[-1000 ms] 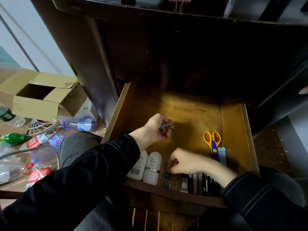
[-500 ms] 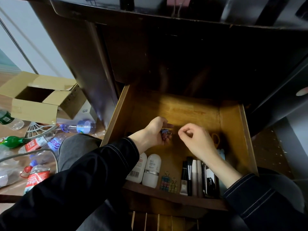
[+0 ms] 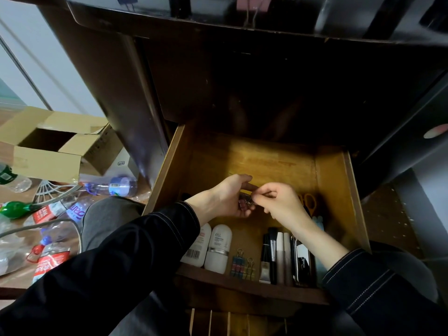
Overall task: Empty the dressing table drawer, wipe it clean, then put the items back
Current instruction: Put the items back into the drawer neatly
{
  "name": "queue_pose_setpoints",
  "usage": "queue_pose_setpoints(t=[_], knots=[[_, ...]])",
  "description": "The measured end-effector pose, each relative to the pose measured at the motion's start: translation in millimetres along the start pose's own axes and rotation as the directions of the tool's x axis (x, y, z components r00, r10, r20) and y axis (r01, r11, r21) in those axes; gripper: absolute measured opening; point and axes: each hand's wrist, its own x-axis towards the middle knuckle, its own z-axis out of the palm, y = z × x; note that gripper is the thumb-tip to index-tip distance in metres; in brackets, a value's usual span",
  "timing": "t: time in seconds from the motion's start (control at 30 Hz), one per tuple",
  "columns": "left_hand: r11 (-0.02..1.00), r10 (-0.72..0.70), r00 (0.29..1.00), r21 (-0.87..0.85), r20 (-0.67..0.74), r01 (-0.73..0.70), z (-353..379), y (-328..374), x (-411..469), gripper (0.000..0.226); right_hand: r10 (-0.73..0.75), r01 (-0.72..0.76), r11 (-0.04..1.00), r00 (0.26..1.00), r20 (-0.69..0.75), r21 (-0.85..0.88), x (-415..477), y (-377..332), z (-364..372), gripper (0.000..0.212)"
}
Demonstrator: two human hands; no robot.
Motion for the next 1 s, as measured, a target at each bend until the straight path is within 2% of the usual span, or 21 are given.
queue_pose_setpoints(t=[0.17,0.3,0.4,0.5,0.53,0.6,0.67,0.73,0.8,1.0], knots=[[0.999,0.003,1.000,0.044,0.020,-0.003,1.6,0.0,-0.2,0.043,0.117,-0.122,0.984,0.992,0.046,0.128,-0.2,2.1,-6.3,0.006],[0.999,0.014,1.000,0.032,-0.005,-0.013,0.3,0.0,0.6,0.045,0.122,-0.124,0.969,0.992,0.021,0.216,1.3,3.2,-8.3,0.005],[0.999,0.032,0.997,-0.020,-0.063,-0.033,-0.6,0.2,2.9,0.038,0.105,-0.116,0.949,0.993,0.053,0.293,0.5,1.1,-10.0,0.005],[0.992,0.045,0.981,-0.110,-0.191,-0.067,-3.3,1.6,6.7,0.029,0.091,-0.104,0.918,0.994,0.053,0.384,0.0,-1.2,-14.8,0.008],[0.986,0.049,0.969,-0.140,-0.243,-0.085,-5.8,2.5,8.3,0.029,0.070,-0.077,0.931,0.997,0.031,0.358,0.3,-0.7,-15.9,0.009],[0.975,0.046,0.945,-0.189,-0.324,-0.113,-11.6,5.1,10.7,0.027,0.010,-0.013,0.988,1.000,0.023,0.152,1.1,1.2,-14.6,0.016],[0.970,0.028,0.934,-0.216,-0.357,-0.111,-14.0,7.0,11.1,0.024,0.015,0.000,0.994,0.991,0.136,-0.111,-0.6,3.5,-8.4,0.023],[0.970,0.015,0.939,-0.225,-0.344,-0.097,-13.1,6.9,11.5,0.023,0.085,0.013,0.948,0.952,0.295,-0.318,-3.1,8.4,-1.3,0.020],[0.969,0.012,0.947,-0.231,-0.321,-0.091,-11.7,5.7,12.1,0.023,0.114,0.062,0.908,0.916,0.386,-0.415,-6.2,13.7,2.6,0.012],[0.969,0.013,0.952,-0.230,-0.306,-0.087,-12.0,5.7,13.3,0.025,0.177,0.127,0.838,0.856,0.485,-0.530,-12.7,15.1,6.5,0.009]])
